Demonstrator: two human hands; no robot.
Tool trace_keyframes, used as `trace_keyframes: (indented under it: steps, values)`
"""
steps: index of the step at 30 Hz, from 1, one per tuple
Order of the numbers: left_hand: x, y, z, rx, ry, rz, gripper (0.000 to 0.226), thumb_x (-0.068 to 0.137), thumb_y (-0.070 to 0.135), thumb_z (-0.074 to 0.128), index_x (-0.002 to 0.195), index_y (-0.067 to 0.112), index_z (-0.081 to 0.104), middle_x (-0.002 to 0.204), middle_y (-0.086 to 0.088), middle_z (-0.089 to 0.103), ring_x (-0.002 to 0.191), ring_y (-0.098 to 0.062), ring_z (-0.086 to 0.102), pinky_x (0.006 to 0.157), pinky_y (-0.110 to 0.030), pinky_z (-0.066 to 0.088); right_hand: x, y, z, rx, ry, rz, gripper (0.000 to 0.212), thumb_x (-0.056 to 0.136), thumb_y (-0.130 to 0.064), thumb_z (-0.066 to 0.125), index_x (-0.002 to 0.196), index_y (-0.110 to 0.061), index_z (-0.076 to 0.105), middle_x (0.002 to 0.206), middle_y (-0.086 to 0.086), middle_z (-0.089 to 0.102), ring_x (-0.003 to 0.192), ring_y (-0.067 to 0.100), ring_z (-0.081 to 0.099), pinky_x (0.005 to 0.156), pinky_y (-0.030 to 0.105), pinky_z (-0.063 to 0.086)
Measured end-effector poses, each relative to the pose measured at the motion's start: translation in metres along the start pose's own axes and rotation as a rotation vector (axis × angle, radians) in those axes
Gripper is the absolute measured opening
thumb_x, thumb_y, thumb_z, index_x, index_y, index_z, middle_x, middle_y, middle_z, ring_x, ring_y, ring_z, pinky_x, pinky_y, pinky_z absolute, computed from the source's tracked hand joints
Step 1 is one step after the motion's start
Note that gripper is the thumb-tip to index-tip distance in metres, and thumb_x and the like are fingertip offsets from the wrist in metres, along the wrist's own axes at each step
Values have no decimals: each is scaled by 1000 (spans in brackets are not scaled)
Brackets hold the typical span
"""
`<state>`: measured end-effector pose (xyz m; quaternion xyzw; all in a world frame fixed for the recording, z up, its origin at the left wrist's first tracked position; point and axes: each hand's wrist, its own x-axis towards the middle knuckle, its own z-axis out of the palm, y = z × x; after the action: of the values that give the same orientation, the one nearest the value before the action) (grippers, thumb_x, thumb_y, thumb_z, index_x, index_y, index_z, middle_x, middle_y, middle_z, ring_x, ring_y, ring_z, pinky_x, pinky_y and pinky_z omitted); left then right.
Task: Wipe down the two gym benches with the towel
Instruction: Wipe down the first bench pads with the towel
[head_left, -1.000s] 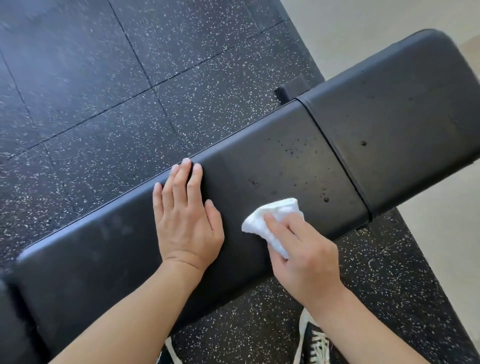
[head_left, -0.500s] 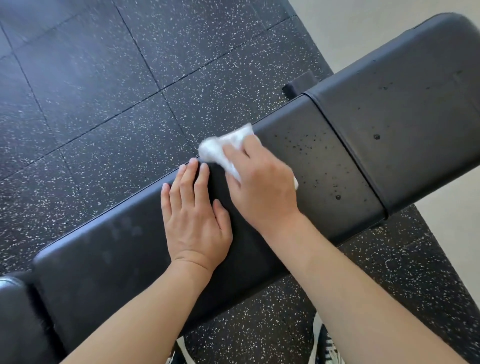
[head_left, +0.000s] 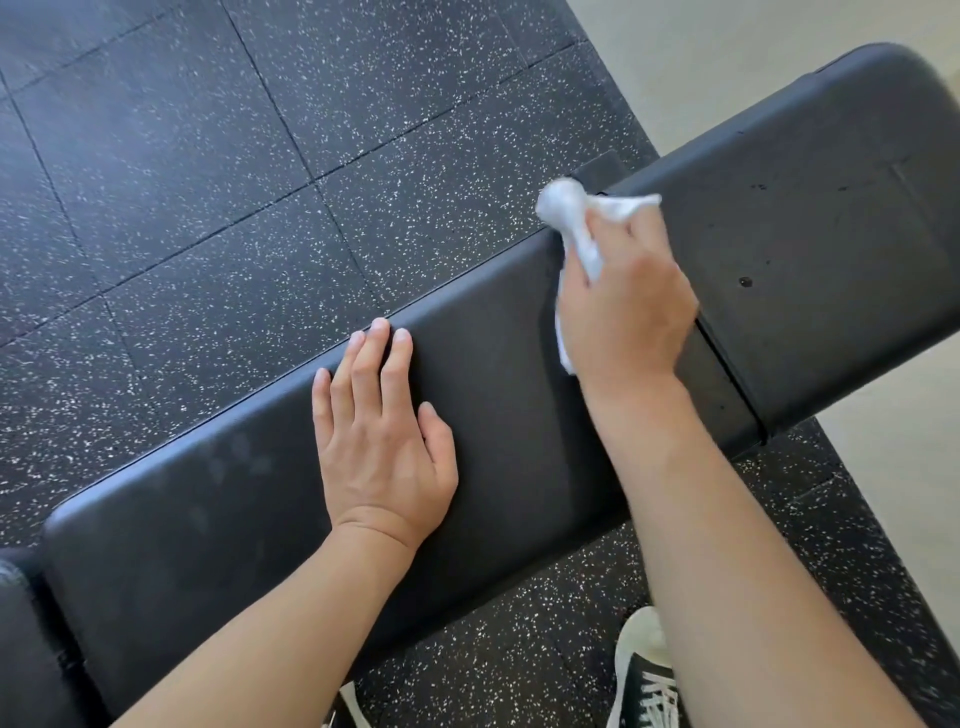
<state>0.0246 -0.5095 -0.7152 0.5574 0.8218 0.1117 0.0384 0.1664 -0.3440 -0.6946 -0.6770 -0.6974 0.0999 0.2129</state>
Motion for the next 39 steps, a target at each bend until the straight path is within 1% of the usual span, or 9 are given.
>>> trace_keyframes:
  steps: [2,6,9,12,16,21,28,33,39]
  values:
    - [0,0,0,1,-6,-1,66,93,29,43,156,10,43,166,-8,38,155,-30,32,130,-53,17,10,-27,12,-1,-32,45,23,95,-17,56,109,-22,74,112,12,60,81,37,62,60,35,30]
    - [0,0,0,-17,-7,-2,66,93,30,42,155,8,44,165,-11,39,155,-31,31,129,-54,18,-34,-67,14,72,-172,-249,14,89,-11,64,98,-19,72,105,9,61,88,30,65,52,33,37]
    - [0,-1,0,-24,-8,-18,64,93,30,42,152,6,47,164,-13,41,154,-33,33,129,-55,18,-70,-46,1,77,-284,-443,22,90,-21,62,110,-20,71,105,2,64,90,19,64,55,30,46]
    - [0,-1,1,-17,-3,-4,66,92,29,43,154,8,45,166,-10,39,155,-32,32,129,-54,19,-72,1,-16,58,-238,-546,33,88,-21,64,120,-25,72,95,-1,62,80,20,64,54,33,47]
    - [0,-2,3,0,6,4,66,93,29,44,157,11,42,166,-8,38,156,-30,31,128,-55,20,-35,38,-21,-31,-113,-357,24,88,-20,70,111,-25,73,90,2,56,69,25,56,47,32,37]
    - [0,-1,1,2,6,3,66,93,29,43,156,10,43,166,-9,38,155,-31,32,128,-54,20,13,-19,9,-13,-55,-41,10,91,-12,63,93,-18,71,98,12,58,72,38,60,52,34,30]
    - [-1,-1,1,-14,6,3,65,93,30,41,154,8,43,165,-11,40,154,-32,32,130,-53,17,-22,-57,21,-40,-216,-324,14,93,-26,58,96,-16,67,112,6,59,96,27,63,60,35,36]
    - [0,0,-1,-20,7,-6,67,91,29,43,155,8,44,164,-11,41,154,-32,33,130,-52,18,-50,7,-9,32,-195,-611,30,85,-27,66,112,-21,74,94,0,62,83,20,62,57,31,43]
    - [-1,0,0,-20,16,7,65,91,27,45,154,7,44,163,-12,42,153,-34,35,128,-55,20,-10,40,-16,-15,-76,-275,17,90,-25,68,105,-23,75,93,2,61,74,27,62,47,35,46]
